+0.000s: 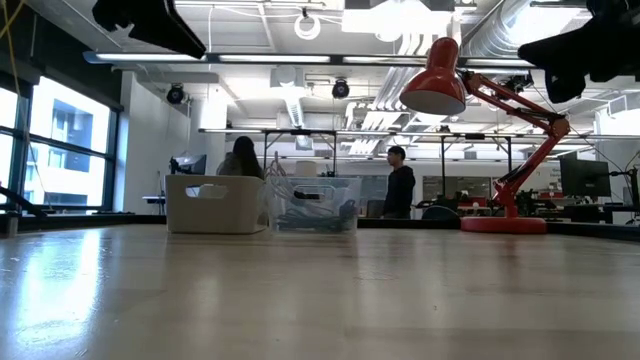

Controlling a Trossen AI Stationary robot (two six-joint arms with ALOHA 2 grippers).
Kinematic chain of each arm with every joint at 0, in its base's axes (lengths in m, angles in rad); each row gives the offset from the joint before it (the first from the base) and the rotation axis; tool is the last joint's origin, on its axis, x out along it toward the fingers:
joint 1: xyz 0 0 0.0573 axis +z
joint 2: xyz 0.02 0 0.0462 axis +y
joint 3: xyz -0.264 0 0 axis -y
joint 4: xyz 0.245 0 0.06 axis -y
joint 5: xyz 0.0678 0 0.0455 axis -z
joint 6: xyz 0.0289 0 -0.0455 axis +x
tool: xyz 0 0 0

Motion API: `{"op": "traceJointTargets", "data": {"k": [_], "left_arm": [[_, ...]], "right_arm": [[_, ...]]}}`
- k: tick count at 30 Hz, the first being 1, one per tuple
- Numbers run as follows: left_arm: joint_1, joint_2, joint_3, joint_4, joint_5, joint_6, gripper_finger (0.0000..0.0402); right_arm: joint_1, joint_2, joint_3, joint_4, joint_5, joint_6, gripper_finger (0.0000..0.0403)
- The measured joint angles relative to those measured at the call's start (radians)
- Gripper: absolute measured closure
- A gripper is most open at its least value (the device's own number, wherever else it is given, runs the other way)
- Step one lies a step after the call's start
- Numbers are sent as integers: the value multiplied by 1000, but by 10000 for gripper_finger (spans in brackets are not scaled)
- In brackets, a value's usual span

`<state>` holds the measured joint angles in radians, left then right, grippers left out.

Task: Pick & Place USB Port
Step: Return to Home Position

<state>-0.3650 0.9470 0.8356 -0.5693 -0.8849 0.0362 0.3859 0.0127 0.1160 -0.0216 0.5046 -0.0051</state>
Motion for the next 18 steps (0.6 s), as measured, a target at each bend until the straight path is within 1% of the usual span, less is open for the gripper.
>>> {"op": "traceJointTargets", "data": {"k": [4,8,12,14,18], "left_arm": [[-57,0,0,25,-23,12,240],[-110,0,0,30,-55,12,240],[-148,0,0,34,-95,0,240],[-159,0,0,37,-111,-7,240],[-160,2,0,46,-116,-15,240]], "right_arm": [[-13,0,-20,17,-11,1,403],[-73,0,-40,30,-67,3,403],[-161,0,-69,55,-152,5,403],[-218,0,-96,95,-194,5,403],[-342,7,-106,107,-347,22,403]]}}
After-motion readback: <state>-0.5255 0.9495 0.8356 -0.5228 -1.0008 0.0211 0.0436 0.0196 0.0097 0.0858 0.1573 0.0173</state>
